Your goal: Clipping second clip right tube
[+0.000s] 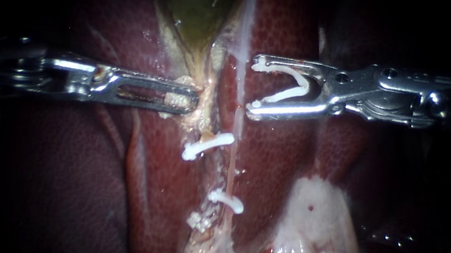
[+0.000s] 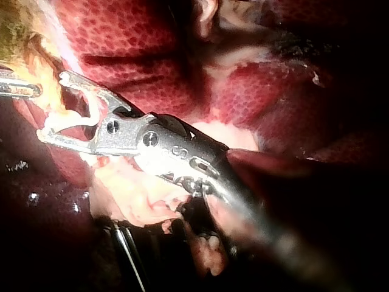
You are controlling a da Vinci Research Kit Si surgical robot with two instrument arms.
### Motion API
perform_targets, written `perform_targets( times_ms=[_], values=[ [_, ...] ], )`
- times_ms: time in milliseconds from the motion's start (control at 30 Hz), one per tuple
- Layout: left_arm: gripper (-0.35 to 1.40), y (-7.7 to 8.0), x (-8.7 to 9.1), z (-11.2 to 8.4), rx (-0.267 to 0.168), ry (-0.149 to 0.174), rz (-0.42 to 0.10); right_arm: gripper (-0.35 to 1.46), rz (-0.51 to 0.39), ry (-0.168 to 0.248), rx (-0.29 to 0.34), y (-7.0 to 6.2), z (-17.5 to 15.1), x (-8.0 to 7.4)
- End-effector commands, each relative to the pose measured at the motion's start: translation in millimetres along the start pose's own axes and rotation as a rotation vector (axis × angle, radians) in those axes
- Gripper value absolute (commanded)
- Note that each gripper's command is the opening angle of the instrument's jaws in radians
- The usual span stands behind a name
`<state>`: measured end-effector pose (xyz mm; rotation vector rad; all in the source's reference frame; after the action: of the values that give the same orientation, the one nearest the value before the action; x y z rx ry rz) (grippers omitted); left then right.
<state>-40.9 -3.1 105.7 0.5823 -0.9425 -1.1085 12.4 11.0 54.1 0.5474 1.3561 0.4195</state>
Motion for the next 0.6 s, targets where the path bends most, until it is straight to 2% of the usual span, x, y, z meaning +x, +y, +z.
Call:
perform_targets(
  times_ms=[33, 267, 467, 600],
  values=[
    [-0.35, 0.0, 0.0, 0.0, 0.001, 0.000, 0.000, 0.58, 0.000, 0.000, 0.000, 0.0, 0.0, 0.0],
    [-0.35, 0.3, -1.1, -1.5, 0.002, 0.002, -0.003, 0.58, 0.000, 0.000, 0.000, 0.0, 0.0, -0.1],
    [-0.35, 0.6, -3.1, -4.6, -0.017, -0.002, -0.015, 0.58, 0.000, 0.000, 0.000, 0.0, 0.0, -0.1],
    [-0.35, 0.8, -4.7, -6.9, -0.026, -0.028, -0.032, 0.58, 0.000, 0.000, 0.000, 0.0, 0.0, -0.1]
  ],
)
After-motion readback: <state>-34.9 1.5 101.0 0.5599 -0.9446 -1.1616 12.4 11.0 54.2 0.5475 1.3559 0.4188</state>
